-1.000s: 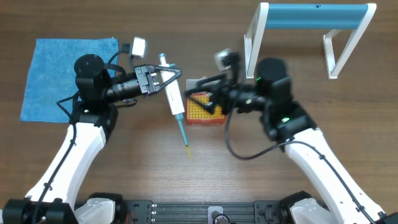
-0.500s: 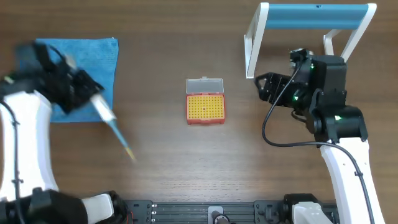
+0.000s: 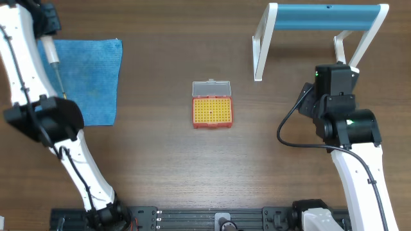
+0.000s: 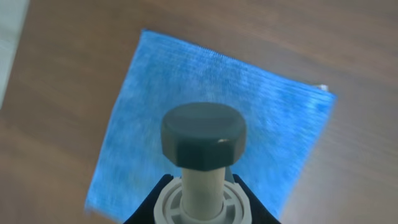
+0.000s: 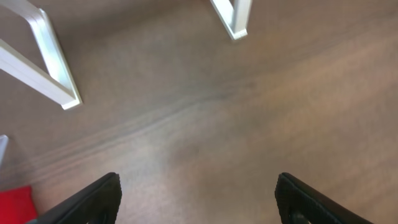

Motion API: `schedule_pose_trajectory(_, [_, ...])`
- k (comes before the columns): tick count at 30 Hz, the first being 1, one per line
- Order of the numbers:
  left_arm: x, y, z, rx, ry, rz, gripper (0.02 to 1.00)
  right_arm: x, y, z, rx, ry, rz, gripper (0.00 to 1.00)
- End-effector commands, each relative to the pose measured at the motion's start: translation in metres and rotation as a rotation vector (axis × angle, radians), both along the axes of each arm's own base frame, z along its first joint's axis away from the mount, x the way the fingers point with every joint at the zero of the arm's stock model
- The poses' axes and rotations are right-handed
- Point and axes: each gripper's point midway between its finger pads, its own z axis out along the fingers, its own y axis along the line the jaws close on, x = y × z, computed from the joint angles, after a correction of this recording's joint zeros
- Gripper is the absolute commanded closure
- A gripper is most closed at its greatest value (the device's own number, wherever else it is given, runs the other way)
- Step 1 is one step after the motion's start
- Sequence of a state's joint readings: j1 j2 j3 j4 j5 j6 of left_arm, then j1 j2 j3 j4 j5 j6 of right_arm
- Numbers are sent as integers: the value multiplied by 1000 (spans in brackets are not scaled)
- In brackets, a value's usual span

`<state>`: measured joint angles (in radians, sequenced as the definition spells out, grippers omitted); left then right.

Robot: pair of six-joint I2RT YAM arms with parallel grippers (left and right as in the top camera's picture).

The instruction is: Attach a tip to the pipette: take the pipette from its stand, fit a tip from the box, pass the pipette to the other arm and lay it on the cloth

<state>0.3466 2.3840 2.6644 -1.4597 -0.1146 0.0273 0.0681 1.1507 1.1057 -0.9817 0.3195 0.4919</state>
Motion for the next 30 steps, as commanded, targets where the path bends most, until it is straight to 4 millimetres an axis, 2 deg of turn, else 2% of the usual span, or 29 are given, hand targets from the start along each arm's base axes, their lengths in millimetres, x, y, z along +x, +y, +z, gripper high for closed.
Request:
schedule_pose_trajectory(1, [13, 19, -79, 61, 171, -140, 993, -2, 14, 7, 43, -44, -65, 194])
schedule_pose_trajectory(4, [16, 18, -107, 44, 216, -212, 991, -1, 29, 7, 66, -55, -48, 194])
schedule_pose_trajectory(6, [21, 18, -118, 39, 220, -258, 991, -1, 37, 7, 76, -57, -32, 191])
schedule_pose_trajectory(11, [37, 20, -120, 63, 170, -316, 991, 1, 53, 1, 105, -50, -31, 191])
schedule_pose_trajectory(13, [37, 18, -124, 41, 165, -327, 991, 2, 56, -2, 110, -41, -33, 191])
schedule_pose_trajectory(18, [28, 13, -147, -70, 179, -327, 991, 4, 63, -12, 108, -8, -30, 191])
schedule_pose_trajectory(24, [27, 15, -148, -86, 172, -321, 991, 16, 66, -13, 122, -39, -42, 189])
schedule_pose_trajectory(30, [24, 16, -152, -96, 182, -319, 991, 17, 63, -11, 108, -46, -50, 189])
